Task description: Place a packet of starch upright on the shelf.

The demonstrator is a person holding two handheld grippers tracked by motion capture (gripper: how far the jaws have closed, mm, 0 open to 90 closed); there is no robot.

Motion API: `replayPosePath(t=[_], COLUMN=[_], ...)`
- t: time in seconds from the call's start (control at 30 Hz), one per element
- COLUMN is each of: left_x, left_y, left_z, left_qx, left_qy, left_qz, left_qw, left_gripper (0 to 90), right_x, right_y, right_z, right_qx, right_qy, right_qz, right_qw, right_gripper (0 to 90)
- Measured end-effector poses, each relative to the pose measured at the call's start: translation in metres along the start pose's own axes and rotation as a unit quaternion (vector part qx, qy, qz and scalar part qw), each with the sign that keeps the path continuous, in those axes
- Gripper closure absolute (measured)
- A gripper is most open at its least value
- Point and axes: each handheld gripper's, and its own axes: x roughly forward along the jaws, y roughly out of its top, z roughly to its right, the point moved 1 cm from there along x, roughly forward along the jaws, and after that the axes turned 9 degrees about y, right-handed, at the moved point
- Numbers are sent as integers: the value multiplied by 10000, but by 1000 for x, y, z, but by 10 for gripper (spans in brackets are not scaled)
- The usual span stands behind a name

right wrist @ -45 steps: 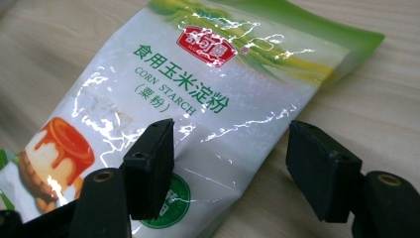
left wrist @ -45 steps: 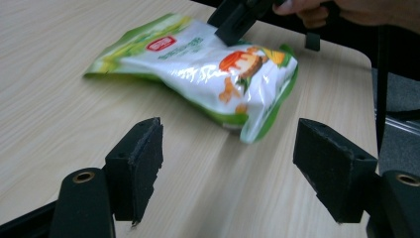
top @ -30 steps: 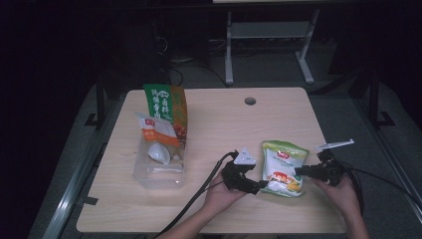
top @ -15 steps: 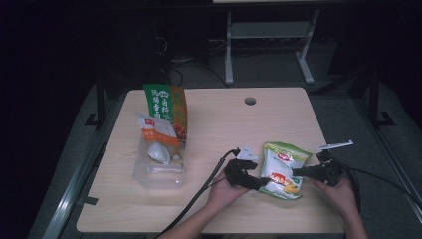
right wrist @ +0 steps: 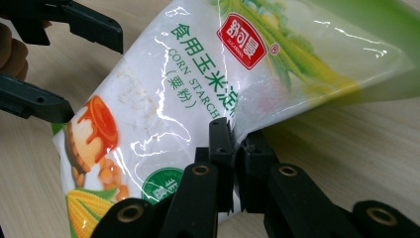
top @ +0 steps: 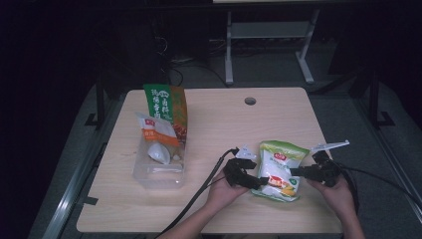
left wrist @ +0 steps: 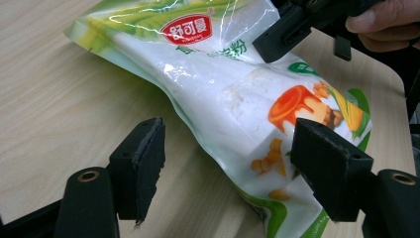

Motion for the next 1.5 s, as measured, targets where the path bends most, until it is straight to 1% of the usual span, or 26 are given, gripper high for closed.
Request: replayPosePath(t=[0.17,0.2,0.27,0.3,0.33,0.37,0.4,0.43,0.47,0.5,0.57,0.63,0.7,0.73,0.77,0.87,0.9,0.97,1.13,1.23,1.3,1.37,1.4,1.5], left_x=[-2,-3,-5,-5,-6,-7,-8,-9,-9,-10,-13,-17,-21,-23,-25,-30,-33,-36,-41,-42,-43,-43,-43,-44], left_y=[2,2,4,4,5,5,6,7,7,7,8,9,10,10,11,12,13,13,13,12,11,11,11,11], left_z=[-3,-3,-5,-5,-6,-7,-8,-8,-9,-9,-12,-15,-17,-17,-18,-20,-21,-22,-21,-20,-18,-16,-14,-14], left_qx=[-154,-163,-210,-287,-285,-336,-382,-420,-445,-533,-599,-621,-585,-605,-564,-534,-501,-459,-267,-200,-136,-67,-74,-37], left_qy=[-88,-92,-155,-204,-249,-332,-464,-450,-471,-491,-508,-485,-416,-381,-336,-196,-153,-60,128,163,162,195,194,197], left_qz=[103,120,149,176,184,209,214,237,218,222,274,365,423,456,495,604,633,696,721,737,769,780,809,789], left_qw=[9998,9998,9995,9992,9991,9987,9980,9978,9977,9971,9965,9962,9965,9964,9966,9965,9966,9965,9970,9970,9968,9967,9965,9967], left_gripper=[288,288,291,296,305,322,368,405,414,427,493,565,644,677,709,774,793,824,843,846,846,847,847,847], right_x=[-8,-9,-11,-12,-12,-13,-14,-15,-15,-15,-15,-16,-16,-16,-16,-14,-13,-12,-5,-3,-2,-1,0,3], right_y=[4,5,7,8,9,10,11,12,13,14,15,16,17,17,18,20,20,21,22,22,22,23,23,25], right_z=[-10,-12,-17,-20,-22,-25,-27,-30,-33,-37,-42,-44,-47,-48,-50,-56,-57,-58,-59,-58,-57,-57,-57,-58], right_qx=[-214,-307,-438,-488,-534,-607,-669,-740,-805,-867,-979,-1037,-1098,-1130,-1179,-1263,-1318,-1323,-1341,-1331,-1319,-1291,-1269,-1306], right_qy=[16,7,8,15,22,39,64,99,109,88,37,64,96,97,102,95,75,85,79,108,182,257,268,300], right_qz=[243,294,399,446,491,545,600,656,692,718,731,801,869,897,929,946,958,951,835,784,788,797,798,778], right_qw=[9995,9991,9982,9978,9974,9967,9959,9951,9943,9936,9925,9914,9901,9895,9886,9874,9866,9866,9874,9879,9880,9881,9883,9879], right_gripper=[868,869,870,871,872,872,873,874,874,875,875,875,875,874,875,875,874,873,868,859,846,822,808,766])
